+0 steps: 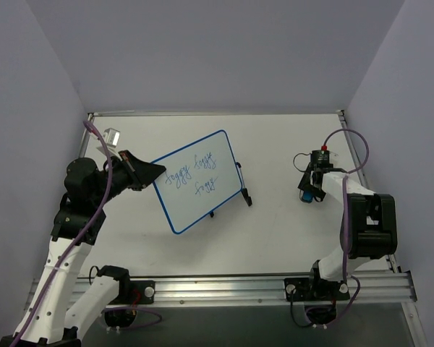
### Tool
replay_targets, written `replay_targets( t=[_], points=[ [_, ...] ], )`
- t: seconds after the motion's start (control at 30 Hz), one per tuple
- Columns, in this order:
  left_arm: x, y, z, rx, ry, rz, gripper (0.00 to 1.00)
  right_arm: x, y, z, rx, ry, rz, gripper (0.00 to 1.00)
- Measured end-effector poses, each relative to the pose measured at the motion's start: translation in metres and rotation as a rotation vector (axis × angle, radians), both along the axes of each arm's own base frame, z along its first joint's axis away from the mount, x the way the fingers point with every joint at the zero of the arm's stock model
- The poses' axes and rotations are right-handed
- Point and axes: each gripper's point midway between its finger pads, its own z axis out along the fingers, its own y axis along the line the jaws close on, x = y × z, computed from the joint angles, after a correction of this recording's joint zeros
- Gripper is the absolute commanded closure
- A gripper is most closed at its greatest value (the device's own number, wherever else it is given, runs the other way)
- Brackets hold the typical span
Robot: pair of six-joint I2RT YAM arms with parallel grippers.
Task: Erase the whiteboard
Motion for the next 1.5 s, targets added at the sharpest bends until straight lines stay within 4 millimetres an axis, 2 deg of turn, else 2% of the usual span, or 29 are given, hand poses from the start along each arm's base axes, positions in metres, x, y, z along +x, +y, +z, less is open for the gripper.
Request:
replay_targets(
  t=[0.13,0.43,0.47,0.6,0.83,0.97,1.03,1.1,1.27,1.37,1.4,1.5],
  points=[
    [-0.001,-0.001,0.0,0.005,-0.005,-0.007,0.98,0.002,0.002,0.0,0.008,-0.006,0.006,0.57],
    [-0.001,-0.002,-0.002,0.011,-0.004,-0.018,0.98,0.001,0.002,-0.01,0.007,0.015,0.013,0.6],
    [-0.001,-0.002,-0.002,0.012,-0.004,-0.018,0.98,0.001,0.002,-0.011,0.007,0.019,0.013,0.61],
    [-0.001,-0.002,-0.002,0.012,-0.004,-0.019,0.98,0.001,0.002,-0.012,0.007,0.019,0.015,0.77],
    [0.001,-0.003,-0.004,0.013,0.004,-0.019,0.98,0.002,0.002,-0.01,0.005,0.015,0.017,0.83],
    [0.004,-0.003,-0.007,0.015,0.007,-0.02,0.98,0.004,0.012,0.006,-0.008,-0.024,0.044,0.85],
    [0.005,-0.003,-0.011,0.015,0.008,-0.02,0.98,0.008,0.03,0.024,-0.022,-0.074,0.095,0.85],
    [0.006,-0.003,-0.019,0.02,0.021,-0.02,0.98,0.012,0.062,0.051,-0.024,-0.153,0.177,0.86],
    [0.009,-0.004,-0.032,0.033,0.05,-0.021,0.98,0.012,0.161,0.148,0.056,-0.442,0.401,0.89],
    [0.012,-0.005,-0.035,0.031,0.065,-0.02,0.98,-0.002,0.228,0.201,0.158,-0.595,0.533,0.91],
    [0.012,-0.005,-0.035,0.029,0.069,-0.021,0.98,-0.012,0.256,0.217,0.206,-0.64,0.59,0.92],
    [0.011,-0.006,-0.035,0.022,0.074,-0.023,0.98,-0.04,0.315,0.239,0.312,-0.698,0.714,0.92]
  ],
)
